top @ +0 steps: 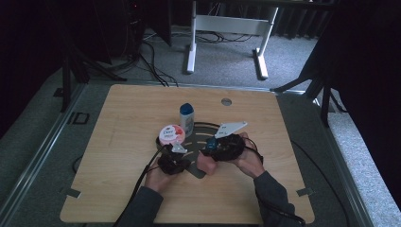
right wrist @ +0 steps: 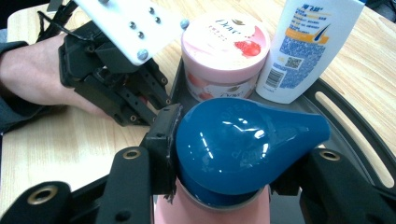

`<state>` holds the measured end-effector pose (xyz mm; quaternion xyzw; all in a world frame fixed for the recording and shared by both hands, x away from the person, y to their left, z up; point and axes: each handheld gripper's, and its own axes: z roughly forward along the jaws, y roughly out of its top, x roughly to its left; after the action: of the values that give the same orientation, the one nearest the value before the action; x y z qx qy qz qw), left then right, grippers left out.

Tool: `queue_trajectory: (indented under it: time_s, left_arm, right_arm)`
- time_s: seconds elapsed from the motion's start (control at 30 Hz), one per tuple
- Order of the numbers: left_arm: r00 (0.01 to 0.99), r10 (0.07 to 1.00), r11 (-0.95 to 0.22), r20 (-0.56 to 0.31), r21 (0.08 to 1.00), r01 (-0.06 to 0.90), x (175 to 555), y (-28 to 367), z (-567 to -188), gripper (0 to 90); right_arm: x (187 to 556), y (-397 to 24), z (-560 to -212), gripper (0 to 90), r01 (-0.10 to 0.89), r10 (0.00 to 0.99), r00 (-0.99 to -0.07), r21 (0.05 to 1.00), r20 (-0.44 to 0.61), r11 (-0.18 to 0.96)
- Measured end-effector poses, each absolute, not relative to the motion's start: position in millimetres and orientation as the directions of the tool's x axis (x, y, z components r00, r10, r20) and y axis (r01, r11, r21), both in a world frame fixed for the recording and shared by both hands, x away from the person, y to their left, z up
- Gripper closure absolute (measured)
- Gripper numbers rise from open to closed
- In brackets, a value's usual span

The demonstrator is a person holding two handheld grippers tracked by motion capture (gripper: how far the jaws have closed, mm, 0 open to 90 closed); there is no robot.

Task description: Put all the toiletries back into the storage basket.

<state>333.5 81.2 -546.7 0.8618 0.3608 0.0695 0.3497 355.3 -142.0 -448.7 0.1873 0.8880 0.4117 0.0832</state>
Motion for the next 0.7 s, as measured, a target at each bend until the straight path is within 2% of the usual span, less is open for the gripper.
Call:
queue_trajectory:
  time_s: [0.7]
  left_arm:
    - [0.729,0.669,-0.486,-0.145,0.657,0.577,334,83,-548,86.2]
  right_arm:
    - [369,-131,-449,53.0,0.273,0.416,-0.909,0.76,0.004,0.59]
